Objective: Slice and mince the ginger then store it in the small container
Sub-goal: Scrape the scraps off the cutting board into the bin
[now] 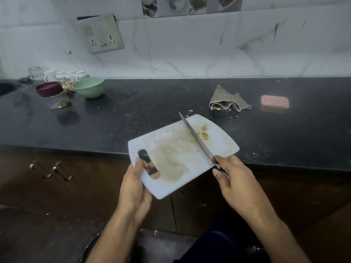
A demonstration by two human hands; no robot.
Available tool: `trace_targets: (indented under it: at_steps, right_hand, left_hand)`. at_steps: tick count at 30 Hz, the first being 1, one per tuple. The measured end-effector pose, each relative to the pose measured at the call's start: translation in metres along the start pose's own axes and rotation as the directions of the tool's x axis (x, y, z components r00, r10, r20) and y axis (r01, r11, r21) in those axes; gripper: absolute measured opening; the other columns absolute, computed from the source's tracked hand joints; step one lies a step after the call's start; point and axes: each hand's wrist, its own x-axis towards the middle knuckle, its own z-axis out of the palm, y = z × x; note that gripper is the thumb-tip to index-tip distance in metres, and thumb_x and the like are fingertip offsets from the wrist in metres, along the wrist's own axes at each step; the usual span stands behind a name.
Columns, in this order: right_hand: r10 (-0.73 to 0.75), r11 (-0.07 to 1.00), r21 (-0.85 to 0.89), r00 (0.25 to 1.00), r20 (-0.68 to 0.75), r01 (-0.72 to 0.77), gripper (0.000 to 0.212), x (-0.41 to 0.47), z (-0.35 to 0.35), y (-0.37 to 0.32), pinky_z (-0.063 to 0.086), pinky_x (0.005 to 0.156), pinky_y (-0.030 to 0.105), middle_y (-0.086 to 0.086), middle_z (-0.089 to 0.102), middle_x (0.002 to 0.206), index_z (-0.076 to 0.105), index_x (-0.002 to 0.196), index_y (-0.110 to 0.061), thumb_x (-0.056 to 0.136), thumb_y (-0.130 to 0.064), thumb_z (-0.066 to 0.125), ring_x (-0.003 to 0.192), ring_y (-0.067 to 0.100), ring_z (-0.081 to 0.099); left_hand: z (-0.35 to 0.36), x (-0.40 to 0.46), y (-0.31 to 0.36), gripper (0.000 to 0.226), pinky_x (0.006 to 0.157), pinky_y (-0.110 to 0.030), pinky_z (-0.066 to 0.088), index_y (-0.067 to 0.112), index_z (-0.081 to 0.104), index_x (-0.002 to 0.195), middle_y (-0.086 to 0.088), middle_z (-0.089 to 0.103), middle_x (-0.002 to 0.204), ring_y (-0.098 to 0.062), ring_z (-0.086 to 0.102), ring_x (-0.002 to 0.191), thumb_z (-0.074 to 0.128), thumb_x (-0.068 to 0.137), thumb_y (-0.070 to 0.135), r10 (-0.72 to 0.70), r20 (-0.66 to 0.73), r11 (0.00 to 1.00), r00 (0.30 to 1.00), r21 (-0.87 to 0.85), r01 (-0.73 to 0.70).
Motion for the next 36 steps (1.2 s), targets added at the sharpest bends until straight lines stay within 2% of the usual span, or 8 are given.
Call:
trace_targets:
  at_steps: [3, 5, 10, 14, 17, 23, 29, 36]
  right_hand:
    - [-0.061, 0.998, 0.004, 0.997, 0.043, 0.061, 0.046, -0.005, 0.006, -0.015, 0.035, 0.072, -0.003, -0.015, 0.048, 0.134, 0.044, 0.149, -0.028, 0.104, -0.031, 0.049, 0.103, -0.006, 0.040]
    - [-0.108, 0.994, 0.036, 0.993, 0.056, 0.106, 0.045, -0.011, 0.010, -0.027, 0.035, 0.072, -0.003, -0.019, 0.047, 0.132, 0.044, 0.149, -0.029, 0.104, -0.031, 0.049, 0.104, -0.007, 0.041]
    - [-0.285, 0.955, 0.123, 0.951, 0.118, 0.271, 0.043, -0.023, 0.030, -0.065, 0.048, 0.077, 0.013, -0.026, 0.047, 0.119, 0.046, 0.146, -0.035, 0.103, -0.034, 0.048, 0.101, 0.000, 0.055]
    - [-0.423, 0.903, 0.170, 0.884, 0.197, 0.394, 0.041, -0.031, 0.063, -0.093, 0.054, 0.077, 0.023, -0.026, 0.048, 0.118, 0.046, 0.144, -0.034, 0.103, -0.034, 0.044, 0.096, 0.000, 0.058]
    - [-0.485, 0.874, 0.181, 0.834, 0.263, 0.452, 0.041, -0.037, 0.088, -0.106, 0.056, 0.077, 0.029, -0.022, 0.052, 0.118, 0.044, 0.145, -0.033, 0.104, -0.034, 0.042, 0.097, 0.005, 0.061]
    - [-0.609, 0.790, 0.273, 0.650, 0.456, 0.548, 0.042, -0.065, 0.148, -0.131, 0.056, 0.076, 0.040, -0.013, 0.052, 0.122, 0.039, 0.147, -0.031, 0.105, -0.033, 0.040, 0.097, 0.017, 0.064]
    - [-0.655, 0.726, 0.294, 0.496, 0.570, 0.621, 0.042, -0.083, 0.202, -0.147, 0.055, 0.072, 0.040, -0.007, 0.055, 0.125, 0.040, 0.147, -0.025, 0.105, -0.024, 0.043, 0.095, 0.018, 0.064]
    - [-0.600, 0.760, 0.301, 0.446, 0.664, 0.576, 0.027, -0.091, 0.255, -0.144, 0.051, 0.069, 0.047, -0.005, 0.054, 0.119, 0.041, 0.132, -0.024, 0.106, -0.026, 0.036, 0.088, 0.024, 0.062]
  left_hand:
    - [-0.024, -0.002, 0.011, 0.033, 0.062, -0.044, 0.063, 0.012, 0.054, 0.083, -0.008, 0.073, 0.083, -0.025, 0.076, 0.075, 0.044, 0.109, 0.031, 0.021, -0.025, 0.999, 0.999, -0.037, -0.022]
    - [-0.037, -0.008, 0.021, 0.033, 0.053, -0.035, 0.060, 0.012, 0.053, 0.084, -0.004, 0.069, 0.071, -0.018, 0.071, 0.061, 0.043, 0.109, 0.031, 0.027, -0.035, 0.997, 0.999, -0.070, -0.029]
    - [-0.091, -0.033, 0.043, 0.031, 0.046, -0.029, 0.055, 0.013, 0.052, 0.087, -0.002, 0.065, 0.068, -0.016, 0.063, 0.050, 0.040, 0.109, 0.032, 0.040, -0.095, 0.980, 0.995, -0.192, -0.058]
    - [-0.153, -0.053, 0.051, 0.029, 0.052, -0.027, 0.055, 0.015, 0.056, 0.087, -0.003, 0.060, 0.079, -0.014, 0.054, 0.054, 0.045, 0.105, 0.036, 0.060, -0.160, 0.971, 0.985, -0.218, -0.095]
    - [-0.198, -0.070, 0.052, 0.027, 0.059, -0.028, 0.054, 0.017, 0.057, 0.087, 0.000, 0.051, 0.079, -0.013, 0.046, 0.058, 0.049, 0.102, 0.037, 0.072, -0.168, 0.970, 0.983, -0.216, -0.108]
    - [-0.283, -0.122, 0.026, 0.025, 0.064, -0.025, 0.054, 0.019, 0.060, 0.088, 0.003, 0.050, 0.081, -0.012, 0.046, 0.064, 0.050, 0.104, 0.036, 0.033, -0.339, 0.956, 0.940, -0.264, -0.129]
    - [-0.333, -0.151, -0.014, 0.025, 0.062, -0.025, 0.055, 0.017, 0.057, 0.086, 0.002, 0.045, 0.076, -0.012, 0.047, 0.059, 0.050, 0.102, 0.034, -0.034, -0.488, 0.925, 0.872, -0.346, -0.158]
    - [-0.371, -0.138, -0.046, 0.029, 0.061, -0.026, 0.058, 0.016, 0.056, 0.088, 0.002, 0.050, 0.073, -0.012, 0.051, 0.056, 0.041, 0.110, 0.028, -0.084, -0.559, 0.898, 0.825, -0.402, -0.180]
